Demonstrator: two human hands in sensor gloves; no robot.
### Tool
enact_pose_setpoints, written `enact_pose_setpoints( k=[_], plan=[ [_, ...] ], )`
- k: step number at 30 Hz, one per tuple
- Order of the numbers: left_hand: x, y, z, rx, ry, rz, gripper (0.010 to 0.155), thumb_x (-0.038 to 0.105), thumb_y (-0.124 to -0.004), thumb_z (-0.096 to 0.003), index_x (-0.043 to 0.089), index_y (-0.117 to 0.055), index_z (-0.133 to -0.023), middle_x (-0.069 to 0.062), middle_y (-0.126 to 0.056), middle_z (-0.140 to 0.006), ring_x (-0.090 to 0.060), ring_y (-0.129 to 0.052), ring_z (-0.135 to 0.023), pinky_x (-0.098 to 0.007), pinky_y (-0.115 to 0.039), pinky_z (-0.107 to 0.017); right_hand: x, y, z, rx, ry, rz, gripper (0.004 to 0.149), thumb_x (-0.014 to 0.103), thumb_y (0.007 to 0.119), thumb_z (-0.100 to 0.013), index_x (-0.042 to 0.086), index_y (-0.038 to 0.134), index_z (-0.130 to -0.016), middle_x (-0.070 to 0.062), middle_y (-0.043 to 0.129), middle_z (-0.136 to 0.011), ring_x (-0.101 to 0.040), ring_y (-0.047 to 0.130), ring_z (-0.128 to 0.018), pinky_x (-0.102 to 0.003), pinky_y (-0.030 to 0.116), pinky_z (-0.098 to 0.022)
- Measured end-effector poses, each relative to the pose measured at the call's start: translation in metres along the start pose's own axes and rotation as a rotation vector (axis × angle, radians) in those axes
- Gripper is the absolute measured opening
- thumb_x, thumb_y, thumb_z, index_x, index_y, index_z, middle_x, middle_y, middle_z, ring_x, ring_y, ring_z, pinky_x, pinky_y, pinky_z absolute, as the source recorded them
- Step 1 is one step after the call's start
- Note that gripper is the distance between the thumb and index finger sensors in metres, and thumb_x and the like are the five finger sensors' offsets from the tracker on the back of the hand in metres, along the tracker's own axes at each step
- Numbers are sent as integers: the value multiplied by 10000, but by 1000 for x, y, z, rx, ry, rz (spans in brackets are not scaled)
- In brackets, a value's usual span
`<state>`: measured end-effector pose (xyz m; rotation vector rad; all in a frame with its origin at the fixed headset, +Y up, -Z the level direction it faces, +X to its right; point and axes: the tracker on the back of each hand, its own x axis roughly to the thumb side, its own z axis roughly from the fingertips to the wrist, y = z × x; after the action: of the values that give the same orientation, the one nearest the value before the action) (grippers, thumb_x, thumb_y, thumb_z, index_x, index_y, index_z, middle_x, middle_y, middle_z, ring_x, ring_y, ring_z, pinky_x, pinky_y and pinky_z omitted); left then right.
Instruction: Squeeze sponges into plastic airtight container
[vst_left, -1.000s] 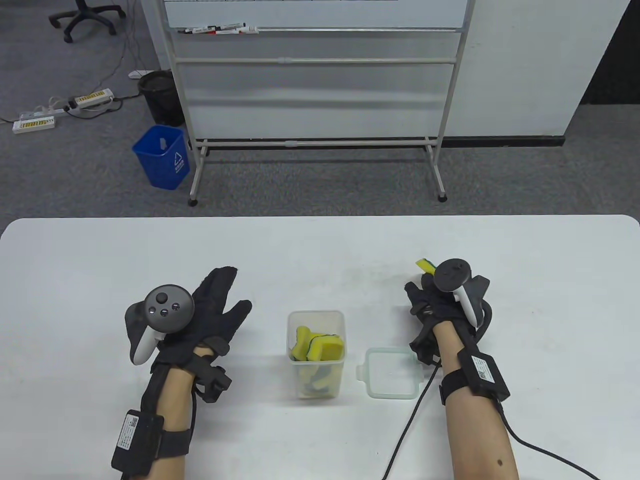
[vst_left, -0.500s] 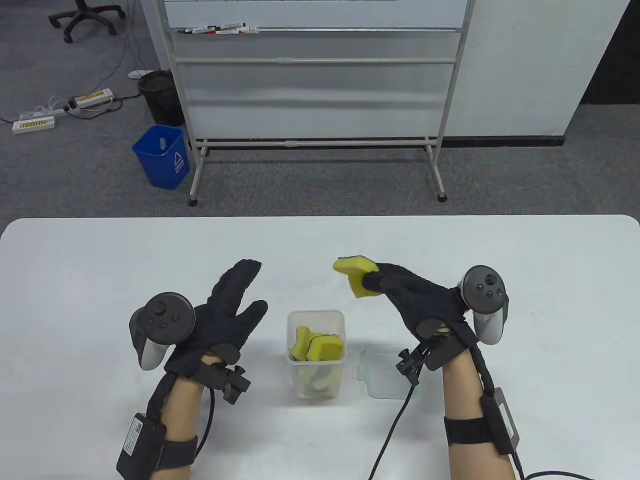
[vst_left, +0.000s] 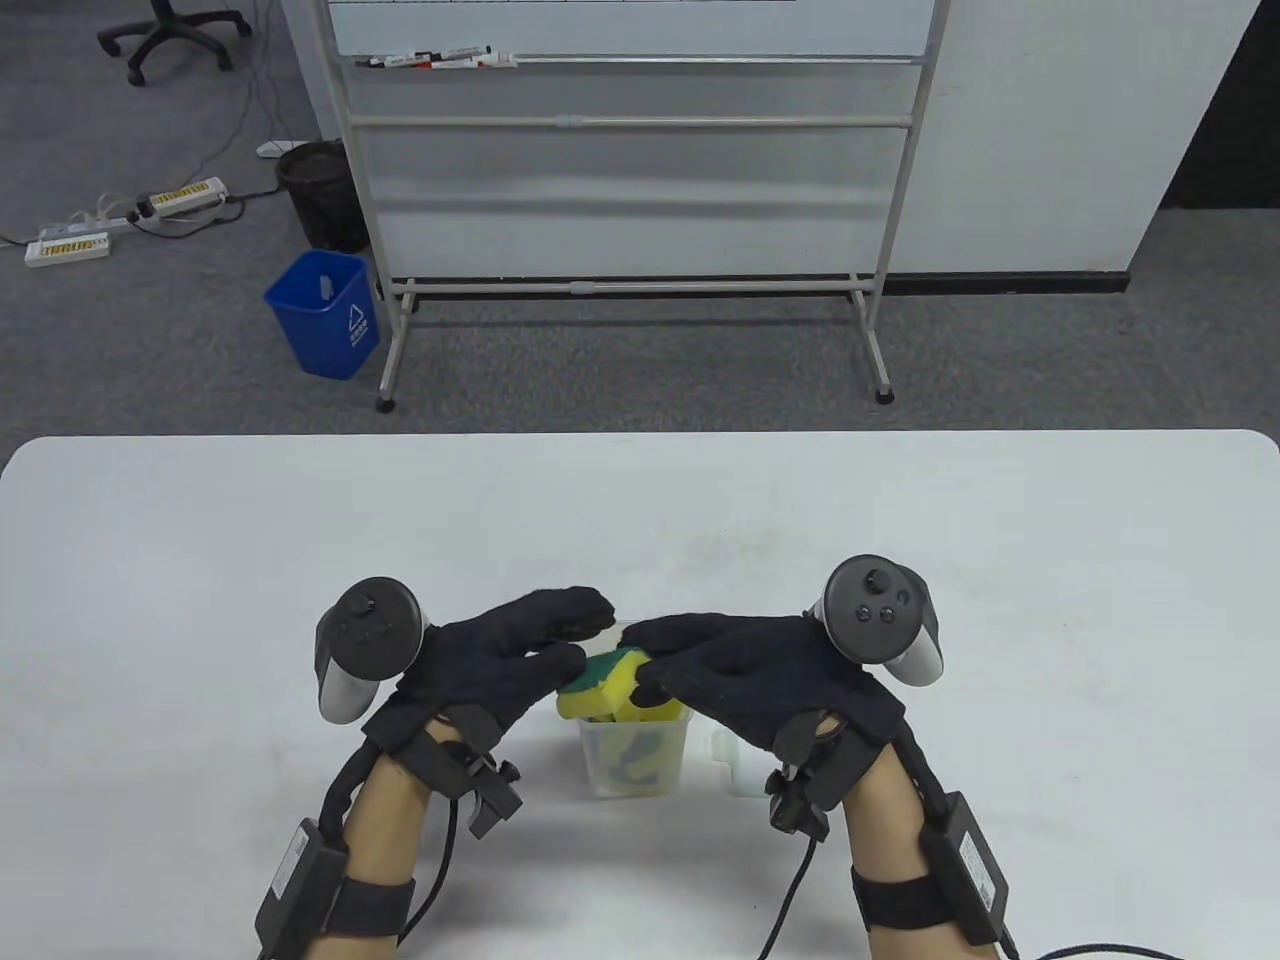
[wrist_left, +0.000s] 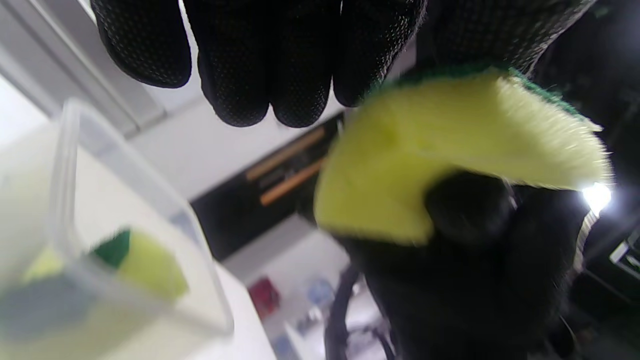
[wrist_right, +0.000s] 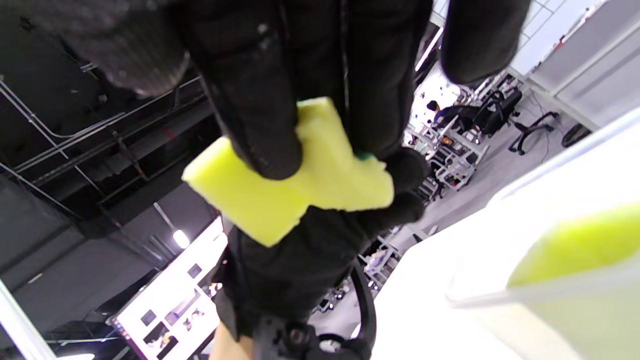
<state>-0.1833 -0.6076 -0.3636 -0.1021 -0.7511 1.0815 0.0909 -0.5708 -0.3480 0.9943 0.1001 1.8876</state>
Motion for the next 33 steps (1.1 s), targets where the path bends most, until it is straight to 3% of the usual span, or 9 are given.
enact_pose_setpoints(
  k=[1, 8, 13, 18, 23, 26, 28, 30, 33],
  plan=[
    [-2, -2, -1, -44, 8, 30, 661, 588, -742, -493, 243, -656, -1051, -102, -788, -1082, -381, -814, -966, -612, -689, -704, 1, 1, -1, -28, -15, 13, 560, 583, 720, -491, 202, 1001, -790, -31, 866, -1042, -368, 892, -907, -651, 609, -702],
    [0, -2, -1, -94, -5, 9, 721, 578, -796, -471, 201, -621, -1059, -124, -796, -1063, -380, -832, -943, -603, -704, -697, 1, 2, 0, -57, -2, 10, 575, 578, 725, -491, 190, 975, -835, -51, 830, -1067, -359, 890, -909, -639, 617, -702],
    [3, -1, -2, 29, 16, -94, 610, 517, -845, -436, 181, -752, -936, -59, -959, -855, -296, -975, -749, -537, -794, -628, 3, 11, -3, -86, 4, -15, 602, 572, 734, -483, 147, 964, -842, -129, 837, -1037, -378, 926, -862, -606, 655, -691],
    [3, 1, 0, 128, 35, -157, 531, 493, -859, -429, 198, -807, -867, -33, -1005, -757, -269, -1007, -666, -516, -821, -594, 2, 11, 0, -278, 64, 38, 578, 576, 812, -443, 133, 1007, -760, -173, 875, -991, -390, 973, -805, -595, 724, -639],
    [8, 2, 3, 214, 39, -280, 516, 489, -866, -421, 204, -816, -849, -22, -1012, -736, -258, -1013, -650, -509, -828, -589, 2, 9, 5, -457, 134, 147, 641, 566, 863, -414, 211, 814, -946, -191, 868, -976, -358, 1006, -769, -580, 756, -620],
    [10, -1, 2, 231, 27, -316, 512, 489, -875, -415, 207, -824, -839, -19, -1018, -722, -254, -1019, -637, -506, -833, -584, 2, 14, 2, -305, 170, 209, 790, 585, 878, -418, 267, 617, -1092, -134, 712, -1114, -395, 894, -889, -623, 678, -668],
    [12, -7, 0, 241, 16, -334, 512, 492, -880, -410, 208, -829, -834, -19, -1022, -715, -251, -1022, -632, -505, -835, -581, 2, 21, -2, -241, 171, 248, 798, 566, 892, -418, 281, 603, -1105, -103, 726, -1114, -386, 882, -903, -627, 661, -680],
    [14, -14, -1, 254, 4, -378, 513, 499, -883, -406, 210, -836, -827, -18, -1027, -708, -252, -1025, -626, -504, -837, -578, 2, 27, -5, -260, 177, 286, 696, 454, 914, -429, 270, 694, -1063, -89, 803, -1042, -351, 920, -852, -608, 675, -673],
    [13, -18, -2, 271, 26, -487, 552, 526, -867, -411, 234, -807, -875, -13, -999, -790, -259, -1002, -706, -518, -816, -610, 6, 27, -5, -375, 160, 418, 580, 359, 935, -410, 252, 817, -968, -53, 924, -890, -284, 996, -712, -568, 718, -648]
  ],
)
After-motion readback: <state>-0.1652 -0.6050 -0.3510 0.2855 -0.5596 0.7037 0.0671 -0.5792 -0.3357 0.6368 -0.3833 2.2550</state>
